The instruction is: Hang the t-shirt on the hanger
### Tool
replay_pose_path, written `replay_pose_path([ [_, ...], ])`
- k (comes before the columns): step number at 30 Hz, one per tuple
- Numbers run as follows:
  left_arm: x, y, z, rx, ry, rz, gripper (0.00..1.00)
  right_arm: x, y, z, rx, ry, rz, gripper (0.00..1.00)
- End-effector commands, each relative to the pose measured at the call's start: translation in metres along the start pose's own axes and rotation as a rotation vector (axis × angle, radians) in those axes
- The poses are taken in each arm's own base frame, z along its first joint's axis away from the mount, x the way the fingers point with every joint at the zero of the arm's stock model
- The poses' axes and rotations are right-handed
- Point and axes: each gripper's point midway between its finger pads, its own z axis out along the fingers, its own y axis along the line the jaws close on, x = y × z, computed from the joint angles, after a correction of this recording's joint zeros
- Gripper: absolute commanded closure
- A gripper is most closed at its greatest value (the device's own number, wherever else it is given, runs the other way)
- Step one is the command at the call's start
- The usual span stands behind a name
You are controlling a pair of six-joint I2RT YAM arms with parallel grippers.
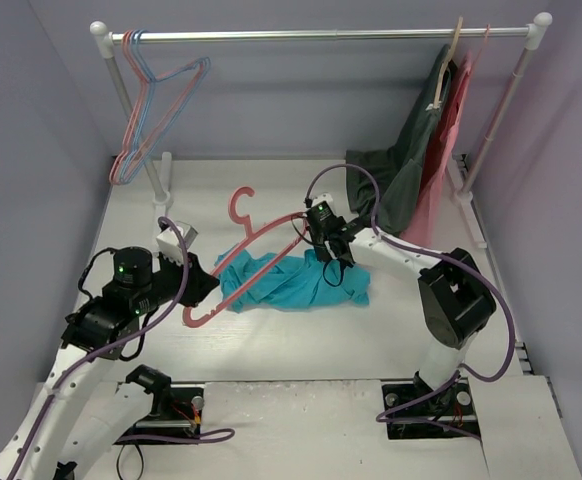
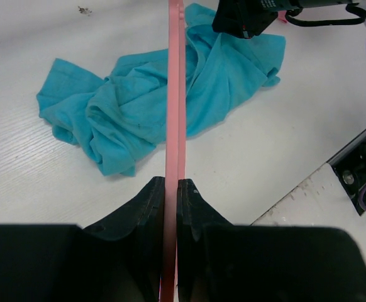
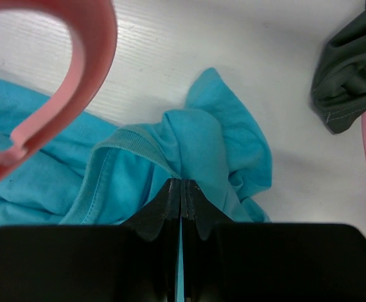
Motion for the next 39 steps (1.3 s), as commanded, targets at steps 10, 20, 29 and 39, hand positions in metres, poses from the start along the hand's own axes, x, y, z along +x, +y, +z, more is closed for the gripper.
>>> replay_pose_path([
  [10,-0.03,-0.032,-0.016,0.131,-0.092,0.014,1.0,-0.055,-0.012,-0.016,0.004,-0.112,0.07,1.0],
  [20,-0.004,-0.021,-0.003,0.109,-0.024,0.015,1.0,-0.06,-0.016,-0.017,-0.001,-0.112,0.085,1.0],
  [29,0.014,-0.018,0.008,0.116,0.012,0.002,1.0,-0.068,-0.018,-0.019,-0.011,-0.126,0.093,1.0],
  [39,0.001,-0.023,0.026,0.166,-0.047,0.001,1.0,-0.088,-0.013,-0.041,-0.062,-0.18,0.07,1.0],
])
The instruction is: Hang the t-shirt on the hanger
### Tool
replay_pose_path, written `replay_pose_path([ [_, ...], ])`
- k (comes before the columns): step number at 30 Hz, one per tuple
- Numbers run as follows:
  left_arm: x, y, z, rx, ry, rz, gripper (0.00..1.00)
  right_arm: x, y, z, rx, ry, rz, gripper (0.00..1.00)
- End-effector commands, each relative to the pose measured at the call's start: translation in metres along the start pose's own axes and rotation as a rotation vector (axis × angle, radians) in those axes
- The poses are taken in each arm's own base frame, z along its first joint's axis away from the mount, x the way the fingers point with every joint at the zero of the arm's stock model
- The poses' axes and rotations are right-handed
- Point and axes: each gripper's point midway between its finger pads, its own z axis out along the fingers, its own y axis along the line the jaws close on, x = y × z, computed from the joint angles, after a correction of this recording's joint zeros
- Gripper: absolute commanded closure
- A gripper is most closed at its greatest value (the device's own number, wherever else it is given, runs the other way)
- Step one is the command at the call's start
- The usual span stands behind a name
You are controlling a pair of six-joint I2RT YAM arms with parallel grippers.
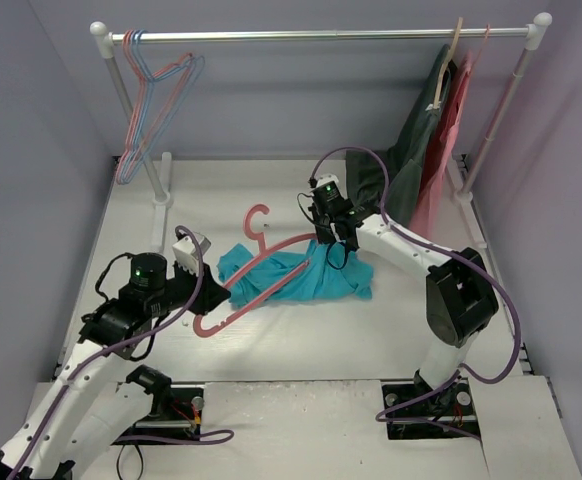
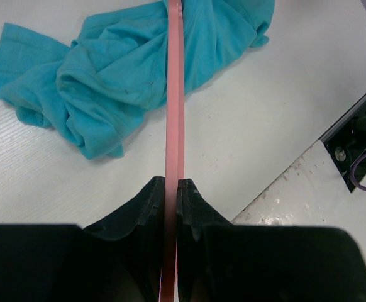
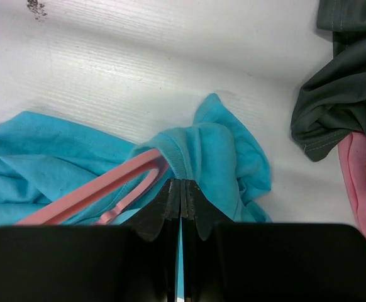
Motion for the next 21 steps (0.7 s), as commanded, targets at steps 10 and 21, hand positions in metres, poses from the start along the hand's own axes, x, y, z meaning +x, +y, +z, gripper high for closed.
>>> replay_pose_path([
  [10,-0.055,-0.04,0.009,0.209,-0.194,0.067,1.0,-0.074,-0.004,-0.053,-0.02,-0.187,-0.038,1.0],
  [21,-0.032,-0.044,0.004,0.243,-0.176,0.025,1.0,-0.091,-0.026,-0.07,0.07,-0.223,-0.118,1.0],
])
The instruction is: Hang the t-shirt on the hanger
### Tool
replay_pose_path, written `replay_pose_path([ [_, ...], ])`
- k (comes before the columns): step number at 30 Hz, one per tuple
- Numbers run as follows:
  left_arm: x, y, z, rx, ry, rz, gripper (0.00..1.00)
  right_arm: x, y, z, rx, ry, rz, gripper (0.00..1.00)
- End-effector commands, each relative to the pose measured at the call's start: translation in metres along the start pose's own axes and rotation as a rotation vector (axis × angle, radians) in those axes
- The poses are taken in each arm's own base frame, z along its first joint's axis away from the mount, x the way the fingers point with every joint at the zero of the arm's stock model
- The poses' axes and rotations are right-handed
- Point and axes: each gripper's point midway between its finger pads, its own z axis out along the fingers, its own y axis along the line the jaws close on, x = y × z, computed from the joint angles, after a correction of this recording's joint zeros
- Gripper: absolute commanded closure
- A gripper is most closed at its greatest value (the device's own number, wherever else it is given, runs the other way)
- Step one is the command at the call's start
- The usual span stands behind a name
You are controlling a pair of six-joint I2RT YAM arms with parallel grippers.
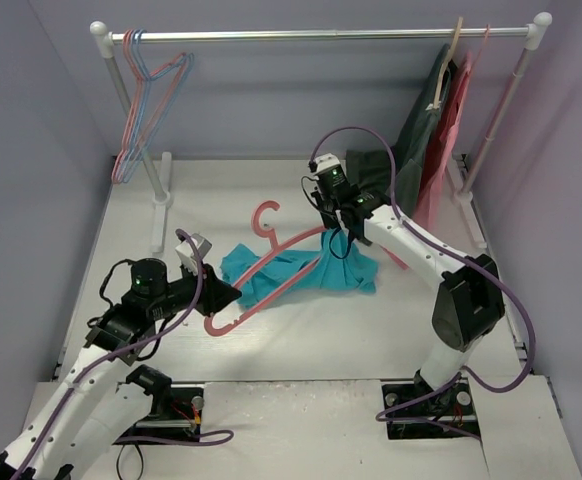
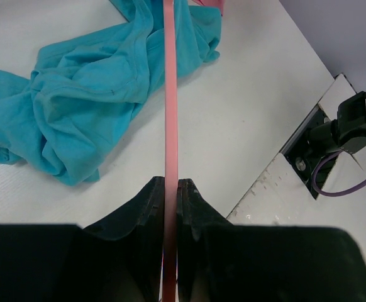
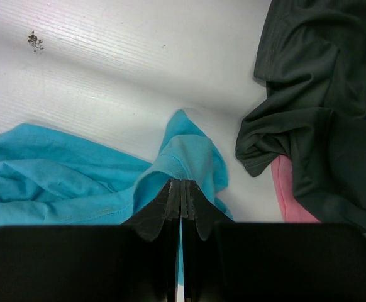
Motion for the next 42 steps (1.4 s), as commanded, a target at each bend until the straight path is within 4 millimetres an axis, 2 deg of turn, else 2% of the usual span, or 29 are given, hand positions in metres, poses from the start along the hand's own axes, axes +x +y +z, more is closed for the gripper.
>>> replay_pose_path([
  [1,-0.022,-0.023,-0.003,0.101,-0.078,0.027,1.0,-0.046,-0.015,-0.033,0.019,-0.141,0.006,1.0],
  [5,-0.026,-0.029,0.0,0.139,-0.108,0.022,1.0,-0.056,-0.006,-0.039,-0.04,-0.172,-0.037,1.0],
  [8,-0.032,-0.027,0.004,0.141,-0.146,0.026,1.0,-0.072,0.003,-0.055,-0.101,-0.22,-0.065,1.0],
  [11,-0.048,-0.024,0.007,0.128,-0.219,0.043,1.0,-0.09,0.012,-0.075,-0.148,-0.274,-0.084,1.0],
  [12,-0.058,-0.014,0.009,0.069,-0.264,0.043,1.0,-0.094,0.013,-0.081,-0.153,-0.287,-0.084,1.0],
  [15,-0.077,-0.001,0.009,-0.02,-0.336,0.058,1.0,-0.101,0.016,-0.094,-0.163,-0.303,-0.085,1.0],
  [18,-0.1,0.001,0.007,-0.05,-0.404,0.087,1.0,-0.105,0.021,-0.104,-0.171,-0.317,-0.089,1.0],
  [21,-0.126,-0.013,0.005,-0.006,-0.467,0.117,1.0,-0.107,0.021,-0.106,-0.165,-0.325,-0.092,1.0],
  [24,-0.142,-0.035,0.005,0.088,-0.486,0.137,1.0,-0.116,0.023,-0.112,-0.174,-0.348,-0.102,1.0],
  [27,-0.144,-0.053,0.007,0.163,-0.486,0.141,1.0,-0.125,0.02,-0.114,-0.155,-0.369,-0.117,1.0],
  [31,-0.142,-0.062,0.01,0.193,-0.486,0.144,1.0,-0.135,0.02,-0.114,-0.147,-0.383,-0.131,1.0],
  [35,-0.141,-0.07,0.014,0.217,-0.493,0.15,1.0,-0.147,0.026,-0.124,-0.177,-0.416,-0.13,1.0],
  [39,-0.14,-0.075,0.013,0.244,-0.518,0.133,1.0,-0.143,0.023,-0.125,-0.158,-0.408,-0.154,1.0],
  [42,-0.14,-0.07,0.011,0.221,-0.54,0.113,1.0,-0.138,0.023,-0.128,-0.163,-0.402,-0.17,1.0],
])
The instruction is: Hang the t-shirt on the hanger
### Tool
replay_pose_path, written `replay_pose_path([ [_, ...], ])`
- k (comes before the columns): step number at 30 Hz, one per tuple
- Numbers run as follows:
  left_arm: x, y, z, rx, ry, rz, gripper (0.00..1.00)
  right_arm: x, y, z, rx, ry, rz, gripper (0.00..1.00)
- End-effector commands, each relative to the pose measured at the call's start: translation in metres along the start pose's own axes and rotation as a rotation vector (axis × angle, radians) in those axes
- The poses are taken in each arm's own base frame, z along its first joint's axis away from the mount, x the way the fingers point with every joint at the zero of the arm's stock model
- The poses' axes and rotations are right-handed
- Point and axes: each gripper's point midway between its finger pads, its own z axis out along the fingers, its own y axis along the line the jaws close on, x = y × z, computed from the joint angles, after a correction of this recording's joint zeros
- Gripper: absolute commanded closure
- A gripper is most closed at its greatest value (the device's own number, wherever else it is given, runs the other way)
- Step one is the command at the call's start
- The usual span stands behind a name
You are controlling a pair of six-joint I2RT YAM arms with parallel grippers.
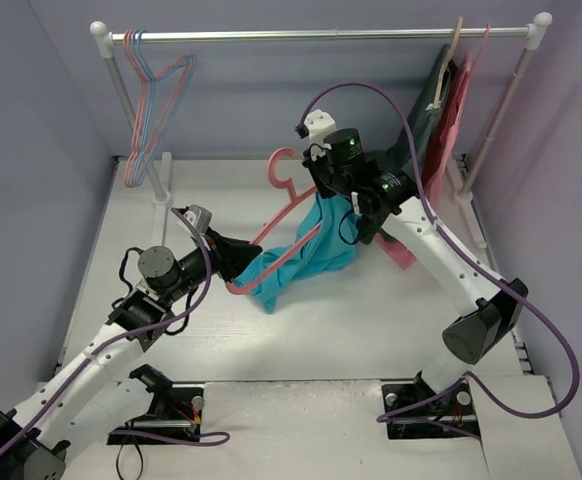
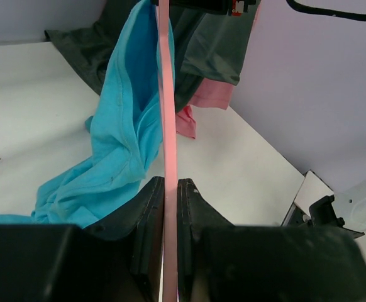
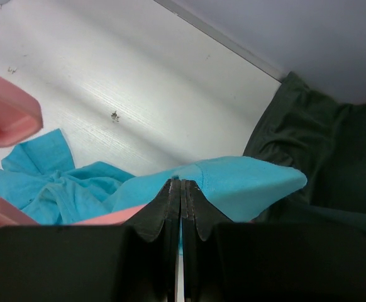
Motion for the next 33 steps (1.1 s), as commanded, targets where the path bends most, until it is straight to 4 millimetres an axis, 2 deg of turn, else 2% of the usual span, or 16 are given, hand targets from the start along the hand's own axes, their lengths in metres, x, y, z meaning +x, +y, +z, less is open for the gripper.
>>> replay_pose_path([
  [1,-0.048,-0.031,-0.004,0.109,-0.182,0.04,1.0,-0.027,0.003,-0.016,-0.021,-0.094,-0.012,1.0],
  [5,-0.047,-0.023,-0.001,0.079,-0.209,0.033,1.0,-0.036,0.026,-0.029,-0.09,-0.136,-0.046,1.0],
  [12,-0.051,-0.028,0.011,0.123,-0.232,0.015,1.0,-0.049,0.069,-0.052,-0.236,-0.198,-0.1,1.0],
  [21,-0.07,-0.025,0.008,0.086,-0.308,0.087,1.0,-0.044,0.07,-0.073,-0.264,-0.198,-0.095,1.0],
  [27,-0.073,-0.03,0.014,0.13,-0.33,0.071,1.0,-0.034,0.077,-0.073,-0.287,-0.162,-0.104,1.0],
  [30,-0.071,-0.029,0.014,0.13,-0.329,0.07,1.0,-0.036,0.071,-0.077,-0.272,-0.156,-0.113,0.72],
  [31,-0.07,-0.028,0.014,0.129,-0.328,0.073,1.0,-0.033,0.071,-0.079,-0.276,-0.144,-0.133,0.66],
  [32,-0.069,-0.027,0.014,0.126,-0.324,0.077,1.0,-0.039,0.068,-0.084,-0.273,-0.155,-0.138,0.58],
  [33,-0.068,-0.027,0.014,0.124,-0.323,0.082,1.0,-0.036,0.068,-0.087,-0.277,-0.136,-0.152,0.48],
])
